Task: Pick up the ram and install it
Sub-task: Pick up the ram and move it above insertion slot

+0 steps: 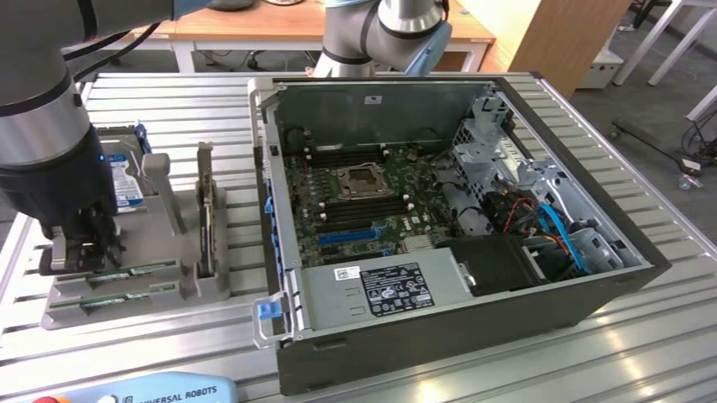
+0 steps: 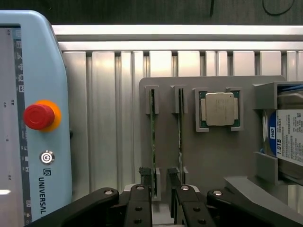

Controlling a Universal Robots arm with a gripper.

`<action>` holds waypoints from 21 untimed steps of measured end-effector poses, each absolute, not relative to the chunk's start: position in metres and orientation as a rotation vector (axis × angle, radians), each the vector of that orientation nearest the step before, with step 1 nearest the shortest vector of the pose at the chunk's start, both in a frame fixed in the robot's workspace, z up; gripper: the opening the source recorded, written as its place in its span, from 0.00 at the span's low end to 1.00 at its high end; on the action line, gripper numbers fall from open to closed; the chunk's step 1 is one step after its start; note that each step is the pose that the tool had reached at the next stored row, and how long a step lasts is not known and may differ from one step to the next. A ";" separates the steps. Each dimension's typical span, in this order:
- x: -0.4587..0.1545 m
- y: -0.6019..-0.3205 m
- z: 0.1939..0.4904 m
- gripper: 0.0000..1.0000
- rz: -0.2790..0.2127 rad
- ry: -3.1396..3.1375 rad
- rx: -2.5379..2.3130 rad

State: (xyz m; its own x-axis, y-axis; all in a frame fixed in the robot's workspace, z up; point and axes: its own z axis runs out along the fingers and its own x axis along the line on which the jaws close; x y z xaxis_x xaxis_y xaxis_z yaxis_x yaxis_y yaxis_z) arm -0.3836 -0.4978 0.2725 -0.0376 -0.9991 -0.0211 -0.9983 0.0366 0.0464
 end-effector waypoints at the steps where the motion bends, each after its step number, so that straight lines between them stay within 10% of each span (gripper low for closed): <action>1: -0.384 -0.498 0.271 0.27 -0.075 -2.249 2.167; 21: -0.384 -0.503 0.248 0.27 -0.075 -2.249 2.168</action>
State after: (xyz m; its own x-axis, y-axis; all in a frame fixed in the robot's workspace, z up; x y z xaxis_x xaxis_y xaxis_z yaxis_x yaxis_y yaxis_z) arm -0.3835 -0.5030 0.2484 -0.0372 -0.9991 -0.0212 -0.9983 0.0362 0.0463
